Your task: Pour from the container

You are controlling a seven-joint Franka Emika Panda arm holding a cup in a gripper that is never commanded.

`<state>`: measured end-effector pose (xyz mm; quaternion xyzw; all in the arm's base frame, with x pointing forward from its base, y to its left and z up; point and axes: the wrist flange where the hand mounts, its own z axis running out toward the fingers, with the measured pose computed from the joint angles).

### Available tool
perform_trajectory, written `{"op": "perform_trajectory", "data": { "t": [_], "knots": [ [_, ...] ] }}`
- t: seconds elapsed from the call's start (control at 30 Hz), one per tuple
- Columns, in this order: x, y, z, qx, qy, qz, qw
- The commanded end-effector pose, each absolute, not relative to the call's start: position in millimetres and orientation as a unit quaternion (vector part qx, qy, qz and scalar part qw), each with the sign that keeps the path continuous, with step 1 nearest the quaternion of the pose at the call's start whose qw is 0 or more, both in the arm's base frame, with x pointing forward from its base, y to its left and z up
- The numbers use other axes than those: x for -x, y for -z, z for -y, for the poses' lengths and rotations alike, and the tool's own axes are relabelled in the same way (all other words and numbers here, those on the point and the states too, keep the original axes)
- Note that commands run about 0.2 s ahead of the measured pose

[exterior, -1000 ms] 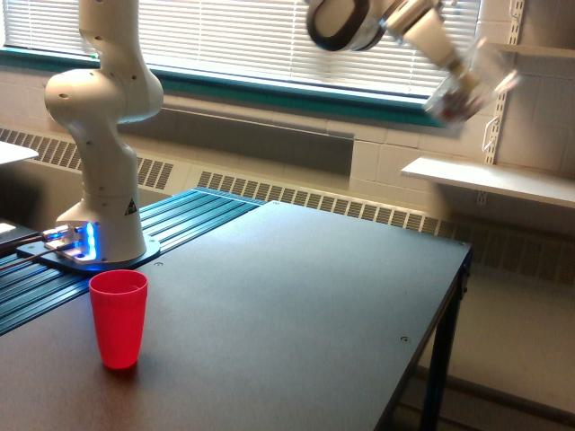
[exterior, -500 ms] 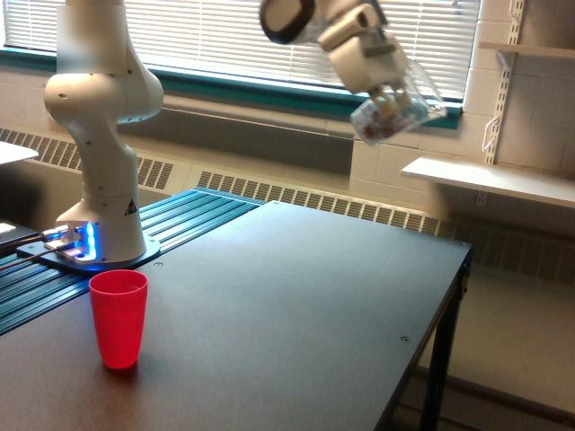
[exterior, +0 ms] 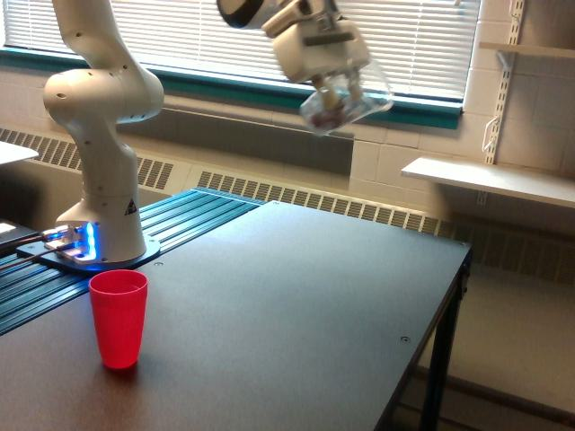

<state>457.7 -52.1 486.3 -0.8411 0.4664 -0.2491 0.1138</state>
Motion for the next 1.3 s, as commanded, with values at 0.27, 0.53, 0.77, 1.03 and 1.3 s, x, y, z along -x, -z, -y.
{"op": "perform_trajectory", "data": {
  "t": [0.27, 0.53, 0.77, 1.03, 1.3],
  "knots": [
    [-405, -471, 108, 0.795, 0.208, -0.564, 0.083],
    [-363, -463, 122, 0.783, 0.187, -0.590, 0.068],
    [-335, -425, 119, 0.802, 0.136, -0.582, 0.025],
    [-313, -396, 124, 0.798, 0.095, -0.595, 0.010],
    [-306, -381, 121, 0.808, 0.082, -0.583, 0.016]
  ]
}}
